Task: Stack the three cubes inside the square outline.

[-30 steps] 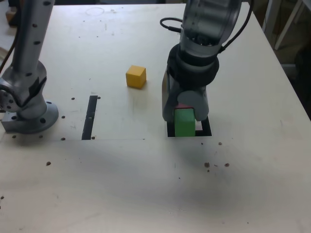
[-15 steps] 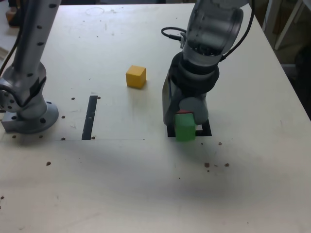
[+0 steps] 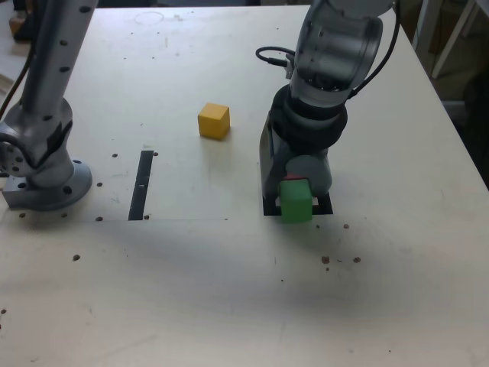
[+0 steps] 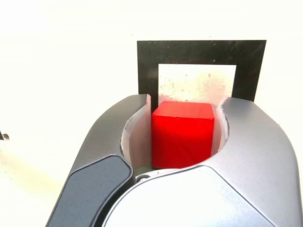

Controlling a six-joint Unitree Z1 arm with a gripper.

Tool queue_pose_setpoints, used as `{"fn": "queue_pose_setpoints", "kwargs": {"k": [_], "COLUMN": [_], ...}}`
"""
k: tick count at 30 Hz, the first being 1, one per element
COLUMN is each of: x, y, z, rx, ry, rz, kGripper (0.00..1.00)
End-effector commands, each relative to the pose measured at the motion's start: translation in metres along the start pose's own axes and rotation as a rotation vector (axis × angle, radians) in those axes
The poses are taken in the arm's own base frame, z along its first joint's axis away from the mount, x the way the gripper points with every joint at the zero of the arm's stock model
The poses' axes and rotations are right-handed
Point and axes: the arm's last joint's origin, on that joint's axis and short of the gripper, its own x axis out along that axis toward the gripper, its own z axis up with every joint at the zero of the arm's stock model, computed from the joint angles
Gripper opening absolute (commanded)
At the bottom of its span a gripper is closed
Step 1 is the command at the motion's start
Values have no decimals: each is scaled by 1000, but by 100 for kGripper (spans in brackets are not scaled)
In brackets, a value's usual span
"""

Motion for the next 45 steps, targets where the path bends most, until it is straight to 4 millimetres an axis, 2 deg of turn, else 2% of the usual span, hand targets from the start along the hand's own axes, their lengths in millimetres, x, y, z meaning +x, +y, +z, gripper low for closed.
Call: {"fn": "queue_pose_setpoints", "kwargs": {"k": [1, 5, 6, 8, 12, 14, 23, 31, 38, 45], "x": [1, 2, 2, 3, 3, 4, -1, -30, -54, -50], "y": [0, 0, 0, 0, 0, 0, 3, 18, 49, 84], "z": [2, 3, 4, 4, 5, 5, 0, -20, -53, -72], "rx": [-2, -3, -3, -2, 4, 5, 2, -9, -23, 68], "ry": [-2, -7, -9, -13, -23, -25, -34, -75, -56, -1], "rz": [3, 10, 12, 15, 17, 16, 21, 74, 113, 102], "kGripper": [33, 34, 36, 51, 89, 97, 99, 99, 99, 99]}}
